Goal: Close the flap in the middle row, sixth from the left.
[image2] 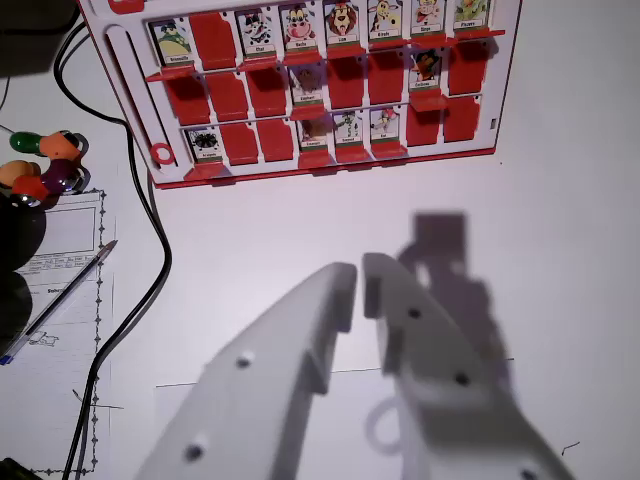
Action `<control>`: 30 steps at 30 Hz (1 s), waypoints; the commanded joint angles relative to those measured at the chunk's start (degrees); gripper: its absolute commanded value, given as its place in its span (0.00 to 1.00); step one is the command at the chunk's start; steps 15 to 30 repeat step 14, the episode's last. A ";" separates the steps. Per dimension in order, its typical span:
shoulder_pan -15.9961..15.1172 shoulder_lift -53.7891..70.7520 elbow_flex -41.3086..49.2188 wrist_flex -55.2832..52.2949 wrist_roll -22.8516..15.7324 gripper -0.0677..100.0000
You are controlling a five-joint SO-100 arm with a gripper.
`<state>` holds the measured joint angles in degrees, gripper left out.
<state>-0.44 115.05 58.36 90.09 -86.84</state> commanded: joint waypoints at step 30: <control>0.18 0.35 -1.93 0.62 0.88 0.00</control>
